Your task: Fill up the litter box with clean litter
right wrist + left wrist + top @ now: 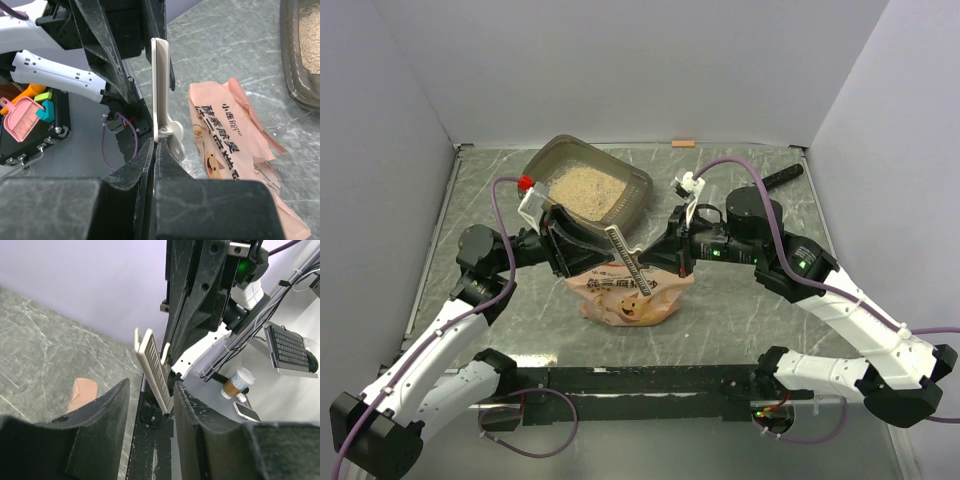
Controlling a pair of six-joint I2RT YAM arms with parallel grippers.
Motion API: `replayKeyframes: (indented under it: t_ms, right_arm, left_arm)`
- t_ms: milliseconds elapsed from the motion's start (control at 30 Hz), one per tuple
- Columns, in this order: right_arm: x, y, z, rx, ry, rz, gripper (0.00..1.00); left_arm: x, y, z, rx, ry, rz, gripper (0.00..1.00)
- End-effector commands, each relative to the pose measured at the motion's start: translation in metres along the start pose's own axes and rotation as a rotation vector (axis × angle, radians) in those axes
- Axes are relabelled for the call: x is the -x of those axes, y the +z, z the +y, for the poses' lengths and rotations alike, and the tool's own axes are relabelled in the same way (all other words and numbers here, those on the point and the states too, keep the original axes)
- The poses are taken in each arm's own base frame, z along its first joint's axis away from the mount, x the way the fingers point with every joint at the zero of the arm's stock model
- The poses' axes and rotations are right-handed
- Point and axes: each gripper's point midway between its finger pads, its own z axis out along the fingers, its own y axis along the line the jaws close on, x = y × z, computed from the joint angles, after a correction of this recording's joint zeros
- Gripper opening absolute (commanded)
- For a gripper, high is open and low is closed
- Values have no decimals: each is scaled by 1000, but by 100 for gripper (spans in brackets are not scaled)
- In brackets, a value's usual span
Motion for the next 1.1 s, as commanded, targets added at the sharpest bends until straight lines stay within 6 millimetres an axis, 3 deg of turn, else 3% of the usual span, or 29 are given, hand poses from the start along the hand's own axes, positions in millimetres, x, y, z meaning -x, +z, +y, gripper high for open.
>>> replayKeyframes:
  t_ms: [0, 667, 767, 800, 833, 933, 967, 1067]
  right_arm:
    - [6, 0, 8, 27, -19, -44, 0]
    - [-2, 15, 18, 69, -7, -21, 0]
    - [-3, 15, 17, 68, -4, -22, 0]
    - [-2, 14, 18, 68, -3, -27, 0]
    - [-4, 15, 18, 68, -1, -23, 0]
    - [-6, 15, 17, 66, 1, -20, 15]
    - [-8, 15, 16, 62, 3, -17, 27]
    - [-9, 12, 12, 37, -2, -20, 44]
  left_arm:
    - [21, 2, -13, -34, 88, -35, 45]
    - [24, 0, -14, -40, 107, -40, 42]
    - [25, 0, -14, -44, 107, -37, 30]
    - [24, 0, -15, -49, 108, -31, 16]
    - [24, 0, -15, -52, 110, -30, 11]
    - [23, 0, -15, -59, 105, -24, 6]
    - [23, 0, -16, -59, 108, -26, 5]
    - [23, -1, -17, -59, 113, -17, 3]
